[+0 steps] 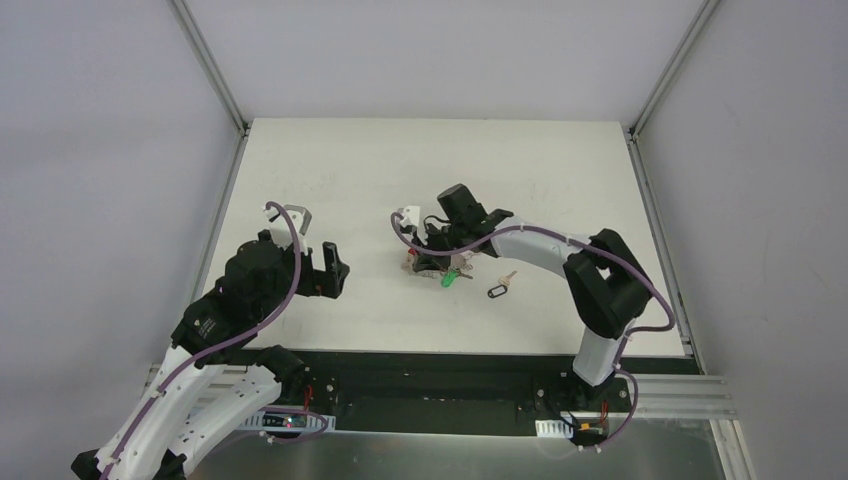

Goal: Put the keys on the keyring

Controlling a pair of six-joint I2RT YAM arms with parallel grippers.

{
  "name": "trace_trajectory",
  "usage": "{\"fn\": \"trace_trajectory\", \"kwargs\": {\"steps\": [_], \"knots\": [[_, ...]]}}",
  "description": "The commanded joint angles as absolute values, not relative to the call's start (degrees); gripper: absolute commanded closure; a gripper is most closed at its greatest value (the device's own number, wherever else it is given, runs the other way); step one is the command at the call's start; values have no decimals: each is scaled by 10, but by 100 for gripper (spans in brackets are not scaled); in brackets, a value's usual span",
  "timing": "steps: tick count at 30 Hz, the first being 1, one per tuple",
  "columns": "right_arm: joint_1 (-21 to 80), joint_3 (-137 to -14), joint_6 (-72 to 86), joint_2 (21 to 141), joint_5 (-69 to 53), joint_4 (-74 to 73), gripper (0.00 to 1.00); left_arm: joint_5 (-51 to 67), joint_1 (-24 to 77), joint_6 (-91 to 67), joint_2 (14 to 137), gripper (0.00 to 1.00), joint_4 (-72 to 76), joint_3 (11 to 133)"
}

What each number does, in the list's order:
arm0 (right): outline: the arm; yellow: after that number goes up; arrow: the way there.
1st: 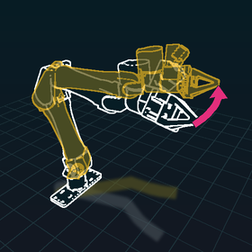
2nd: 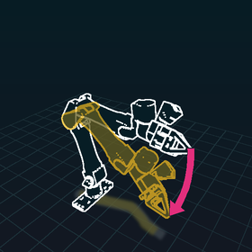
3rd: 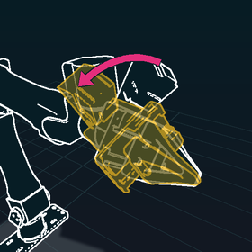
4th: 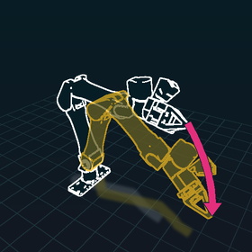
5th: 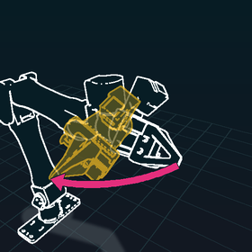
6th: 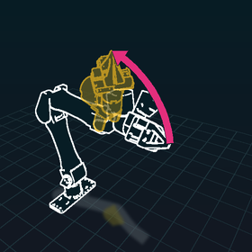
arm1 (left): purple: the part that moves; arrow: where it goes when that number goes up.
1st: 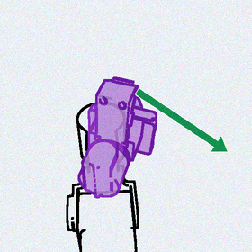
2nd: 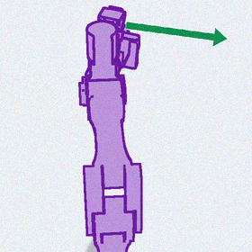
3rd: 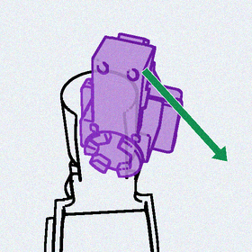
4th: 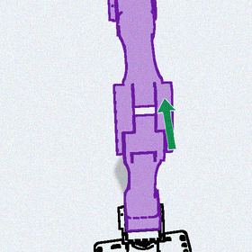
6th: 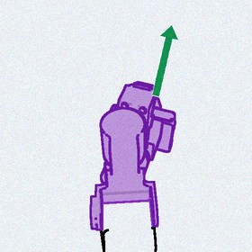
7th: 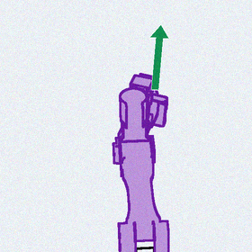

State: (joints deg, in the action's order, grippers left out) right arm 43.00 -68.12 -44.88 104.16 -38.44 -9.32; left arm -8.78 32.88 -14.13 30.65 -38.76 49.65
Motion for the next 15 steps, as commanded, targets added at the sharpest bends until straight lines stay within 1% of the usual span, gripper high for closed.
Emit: {"fn": "trace_trajectory", "kwargs": {"steps": [1, 5, 15], "knots": [[432, -647, -392, 975, -419, -8, 100, -45, 321, -134, 303, 0, -362, 492], [433, -627, -352, 941, -412, 22, 100, -3, 321, -136, 295, 0, -340, 490], [436, -599, -275, 845, -382, 19, 100, 148, 321, -150, 302, 0, -291, 493]]}}
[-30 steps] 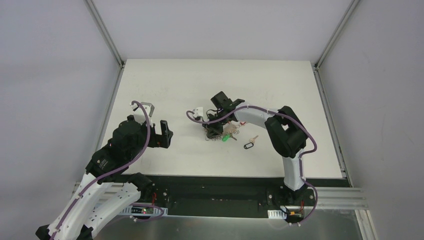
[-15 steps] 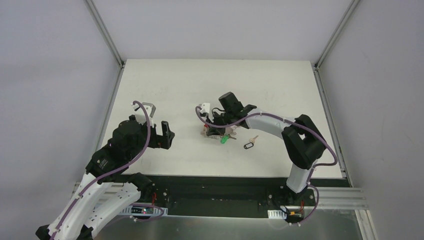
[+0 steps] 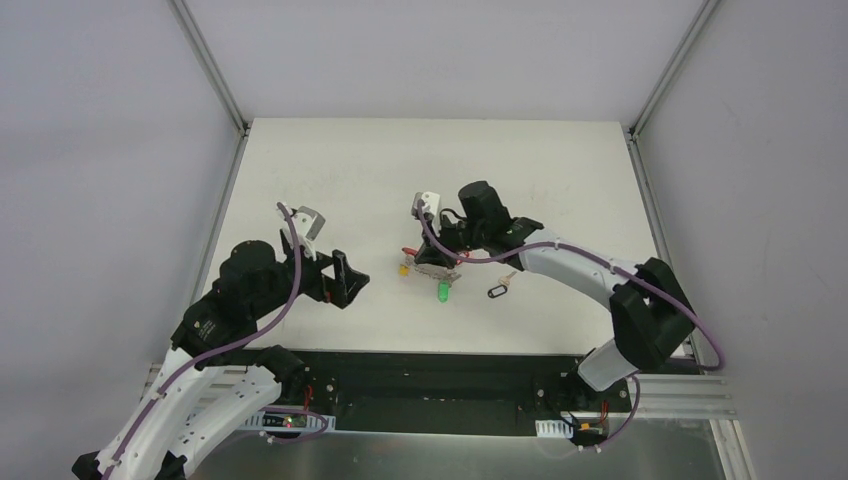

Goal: Put the keys on the keyring

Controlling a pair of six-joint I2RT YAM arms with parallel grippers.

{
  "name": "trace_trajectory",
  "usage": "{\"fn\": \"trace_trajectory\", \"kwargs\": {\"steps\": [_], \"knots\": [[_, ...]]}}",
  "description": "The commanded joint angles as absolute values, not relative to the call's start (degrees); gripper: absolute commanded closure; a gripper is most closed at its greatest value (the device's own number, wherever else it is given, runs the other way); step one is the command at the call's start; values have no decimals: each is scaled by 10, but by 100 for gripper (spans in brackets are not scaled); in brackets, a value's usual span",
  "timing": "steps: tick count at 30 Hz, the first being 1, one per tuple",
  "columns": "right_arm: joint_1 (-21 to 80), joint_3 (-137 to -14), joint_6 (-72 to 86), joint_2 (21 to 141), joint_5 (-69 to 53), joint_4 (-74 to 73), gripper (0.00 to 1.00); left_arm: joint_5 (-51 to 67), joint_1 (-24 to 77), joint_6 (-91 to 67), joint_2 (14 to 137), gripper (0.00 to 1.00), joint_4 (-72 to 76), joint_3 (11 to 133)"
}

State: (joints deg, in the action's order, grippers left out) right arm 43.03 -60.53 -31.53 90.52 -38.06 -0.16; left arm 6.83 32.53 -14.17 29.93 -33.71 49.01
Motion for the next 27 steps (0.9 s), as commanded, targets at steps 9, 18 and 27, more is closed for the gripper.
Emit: {"fn": "trace_trajectory", "kwargs": {"steps": [9, 18, 27], "knots": [[455, -637, -239, 751, -327, -124, 100, 210, 321, -171, 310, 0, -251, 504], [493, -714, -161, 695, -318, -266, 100, 346, 321, -207, 334, 7, -157, 502], [543, -801, -101, 686, -338, -373, 100, 465, 322, -231, 344, 12, -8, 487]]}}
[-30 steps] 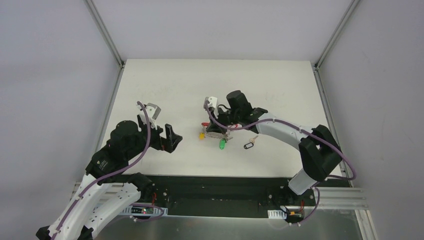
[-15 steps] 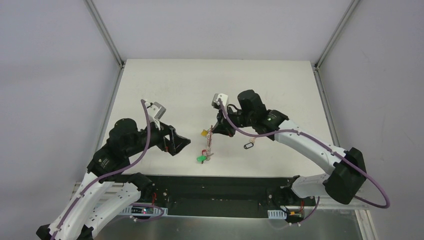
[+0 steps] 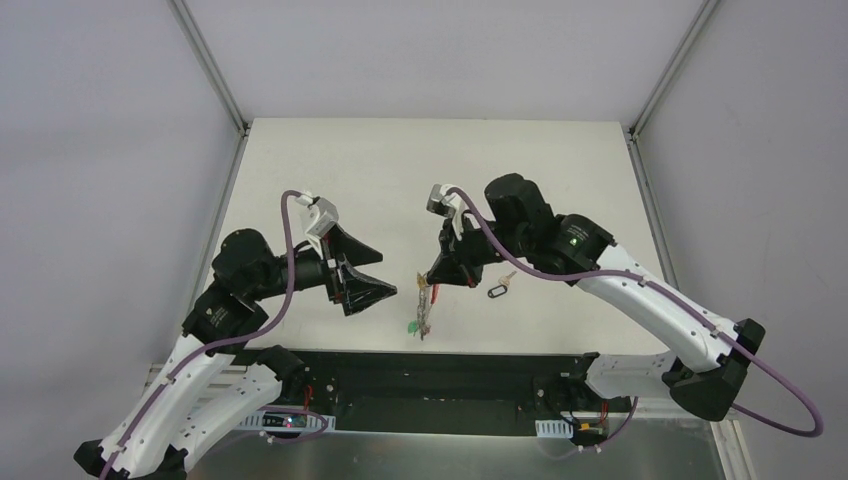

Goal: Put the keys on the keyring

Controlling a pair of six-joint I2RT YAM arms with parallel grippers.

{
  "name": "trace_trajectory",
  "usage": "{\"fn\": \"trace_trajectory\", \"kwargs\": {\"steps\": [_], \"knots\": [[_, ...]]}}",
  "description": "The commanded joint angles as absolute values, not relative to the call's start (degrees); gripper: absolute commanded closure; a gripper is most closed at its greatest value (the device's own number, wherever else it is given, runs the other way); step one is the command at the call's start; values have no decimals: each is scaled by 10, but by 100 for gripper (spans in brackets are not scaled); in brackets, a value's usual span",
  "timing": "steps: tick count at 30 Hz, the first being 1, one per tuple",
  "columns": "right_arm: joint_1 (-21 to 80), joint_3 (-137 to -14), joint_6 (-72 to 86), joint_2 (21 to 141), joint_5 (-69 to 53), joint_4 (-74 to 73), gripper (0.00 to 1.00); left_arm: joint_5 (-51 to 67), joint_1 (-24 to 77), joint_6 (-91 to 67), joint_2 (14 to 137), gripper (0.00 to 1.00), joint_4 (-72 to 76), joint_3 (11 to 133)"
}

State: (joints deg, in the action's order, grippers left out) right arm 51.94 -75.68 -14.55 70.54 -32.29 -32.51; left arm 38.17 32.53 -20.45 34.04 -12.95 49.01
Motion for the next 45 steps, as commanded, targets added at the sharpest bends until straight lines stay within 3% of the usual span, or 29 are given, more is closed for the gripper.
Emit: {"fn": "trace_trajectory", "kwargs": {"steps": [1, 7, 14, 18, 24, 35, 42, 45], "knots": [[550, -804, -93, 683, -334, -372, 100, 475, 322, -241, 346, 14, 17, 482], [569, -836, -32, 688, -342, -364, 100, 535, 323, -279, 360, 28, 102, 465], [585, -874, 16, 697, -338, -349, 100, 552, 327, -279, 356, 36, 104, 457], [588, -898, 29, 715, -327, -350, 100, 560, 329, -278, 355, 47, 103, 454], [591, -929, 30, 743, -319, -359, 100, 566, 328, -275, 354, 51, 103, 453], [595, -953, 25, 761, -316, -365, 100, 580, 329, -272, 348, 74, 104, 453], [598, -956, 25, 765, -316, -364, 100, 584, 329, -272, 349, 76, 103, 453], [600, -959, 21, 766, -315, -367, 100, 584, 329, -273, 351, 82, 104, 454]]}}
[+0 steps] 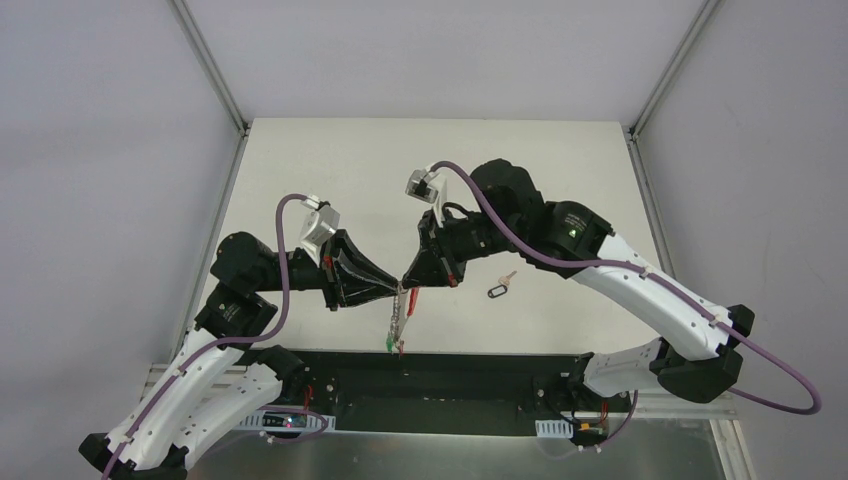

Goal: Put the keys on the keyring

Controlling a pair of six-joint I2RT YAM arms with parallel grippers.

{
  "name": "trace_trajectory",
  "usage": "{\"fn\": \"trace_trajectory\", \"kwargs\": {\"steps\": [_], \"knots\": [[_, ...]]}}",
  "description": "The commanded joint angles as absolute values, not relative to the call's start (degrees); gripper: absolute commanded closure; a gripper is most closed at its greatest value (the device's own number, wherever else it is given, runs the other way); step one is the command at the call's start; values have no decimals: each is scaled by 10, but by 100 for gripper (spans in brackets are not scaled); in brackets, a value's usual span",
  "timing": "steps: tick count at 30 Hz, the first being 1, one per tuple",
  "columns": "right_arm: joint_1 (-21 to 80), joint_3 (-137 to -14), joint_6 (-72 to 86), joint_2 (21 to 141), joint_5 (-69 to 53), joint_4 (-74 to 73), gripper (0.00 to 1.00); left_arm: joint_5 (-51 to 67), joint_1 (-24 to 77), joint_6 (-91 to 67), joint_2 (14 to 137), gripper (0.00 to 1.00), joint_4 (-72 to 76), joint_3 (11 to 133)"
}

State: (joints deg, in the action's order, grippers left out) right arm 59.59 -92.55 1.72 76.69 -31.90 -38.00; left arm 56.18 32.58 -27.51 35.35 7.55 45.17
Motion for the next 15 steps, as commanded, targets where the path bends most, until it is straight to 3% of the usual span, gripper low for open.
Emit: {"fn": "trace_trajectory", "kwargs": {"steps": [1, 8, 15], "knots": [[600, -960, 21, 768, -315, -368, 100, 584, 329, -273, 351, 84, 105, 454], [607, -967, 18, 773, -310, -373, 100, 585, 328, -276, 352, 87, 110, 454], [611, -972, 13, 779, -307, -377, 100, 601, 329, -285, 353, 100, 125, 451]]}}
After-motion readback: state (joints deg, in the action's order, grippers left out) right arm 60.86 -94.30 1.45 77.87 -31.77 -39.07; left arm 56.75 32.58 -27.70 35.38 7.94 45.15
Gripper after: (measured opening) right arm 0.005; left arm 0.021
